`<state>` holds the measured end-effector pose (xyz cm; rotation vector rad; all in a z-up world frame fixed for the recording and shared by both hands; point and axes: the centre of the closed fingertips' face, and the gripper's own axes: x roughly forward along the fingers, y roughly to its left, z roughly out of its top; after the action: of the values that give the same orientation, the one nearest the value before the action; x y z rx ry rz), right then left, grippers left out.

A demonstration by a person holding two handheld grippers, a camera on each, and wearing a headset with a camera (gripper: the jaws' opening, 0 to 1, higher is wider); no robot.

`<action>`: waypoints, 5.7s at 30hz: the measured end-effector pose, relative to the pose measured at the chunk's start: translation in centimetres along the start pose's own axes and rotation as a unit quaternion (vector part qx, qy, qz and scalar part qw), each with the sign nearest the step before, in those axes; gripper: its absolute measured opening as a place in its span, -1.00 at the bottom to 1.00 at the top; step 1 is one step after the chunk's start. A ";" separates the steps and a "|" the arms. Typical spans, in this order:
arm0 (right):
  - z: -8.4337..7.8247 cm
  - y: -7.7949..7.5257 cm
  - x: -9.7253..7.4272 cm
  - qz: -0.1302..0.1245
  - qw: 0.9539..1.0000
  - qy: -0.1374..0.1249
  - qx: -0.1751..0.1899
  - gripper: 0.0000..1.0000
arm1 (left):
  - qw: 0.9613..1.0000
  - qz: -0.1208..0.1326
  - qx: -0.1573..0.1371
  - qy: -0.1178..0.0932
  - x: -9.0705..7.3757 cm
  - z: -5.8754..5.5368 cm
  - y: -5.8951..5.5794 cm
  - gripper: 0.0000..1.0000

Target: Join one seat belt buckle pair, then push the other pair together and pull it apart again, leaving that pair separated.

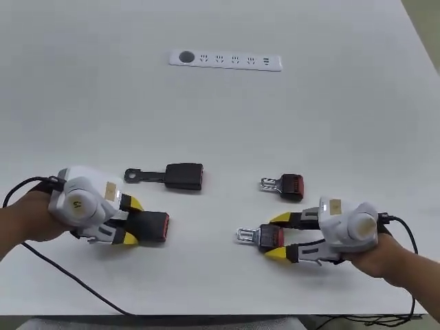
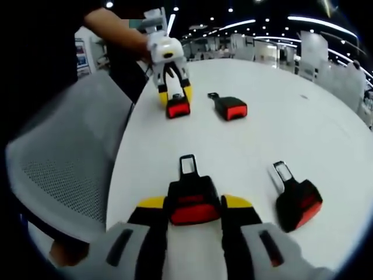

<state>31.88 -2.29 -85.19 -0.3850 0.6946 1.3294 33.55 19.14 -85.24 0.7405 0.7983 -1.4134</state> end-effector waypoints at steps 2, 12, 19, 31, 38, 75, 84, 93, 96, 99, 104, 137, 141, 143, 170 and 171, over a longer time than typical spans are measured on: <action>0.3 0.0 0.4 0.004 1.000 -0.002 -0.002 -0.29 | 1.000 0.001 -0.002 0.000 0.0 0.0 0.0 -0.33; 1.9 0.1 2.2 0.009 1.000 -0.017 -0.006 -0.28 | 1.000 0.005 -0.013 -0.002 0.0 0.0 0.0 -0.33; 2.9 0.1 3.8 0.015 1.000 -0.026 -0.005 -0.28 | 1.000 0.006 -0.013 -0.001 0.0 0.0 0.0 -0.33; 5.5 0.5 6.5 0.030 0.999 -0.041 -0.008 -0.28 | 1.000 0.014 -0.024 -0.002 0.3 -0.4 0.3 -0.33; 6.8 0.7 8.2 0.035 0.998 -0.044 -0.018 -0.28 | 1.000 0.015 -0.023 0.004 0.3 -0.6 0.4 -0.33; 10.7 1.4 12.2 0.027 0.999 -0.025 -0.012 -0.30 | 1.000 0.011 -0.015 0.014 0.2 -0.3 0.0 -0.35; 10.4 1.5 12.0 0.024 0.999 -0.014 -0.019 -0.30 | 1.000 0.012 -0.023 0.006 0.2 -0.2 0.2 -0.35; 10.0 1.7 11.9 0.017 0.999 -0.005 -0.030 -0.30 | 1.000 0.013 -0.027 -0.006 0.2 0.1 0.3 -0.35; 9.9 1.6 11.9 0.016 0.999 0.001 -0.034 -0.30 | 0.999 0.011 -0.032 -0.016 0.0 -0.1 0.3 -0.35; 9.8 1.6 11.8 0.017 0.999 0.002 -0.039 -0.30 | 0.999 0.007 -0.029 -0.019 0.1 -0.1 0.4 -0.35; 9.8 1.6 11.7 0.016 0.999 0.001 -0.047 -0.31 | 0.999 0.005 -0.031 -0.029 0.1 0.0 0.3 -0.36; 9.8 1.5 11.6 0.007 0.999 -0.031 -0.039 -0.32 | 0.997 -0.010 -0.041 -0.069 -0.1 0.2 0.1 -0.37; 9.9 1.5 11.6 0.004 0.999 -0.033 -0.040 -0.32 | 0.997 -0.011 -0.042 -0.070 -0.2 0.2 0.1 -0.37; 9.8 1.5 11.7 0.004 0.999 -0.033 -0.039 -0.32 | 0.997 -0.011 -0.042 -0.071 -0.2 0.2 0.1 -0.37; 9.9 1.7 11.6 -0.015 0.998 -0.038 -0.052 -0.31 | 0.997 -0.009 -0.049 -0.067 -0.1 0.2 0.1 -0.35; 9.9 1.7 11.7 -0.016 0.998 -0.038 -0.050 -0.30 | 0.997 -0.008 -0.047 -0.065 0.0 0.3 0.1 -0.34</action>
<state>33.57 13.05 -85.26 -0.4215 0.5579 1.3450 33.64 18.95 -85.07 0.5652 0.7658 -1.4123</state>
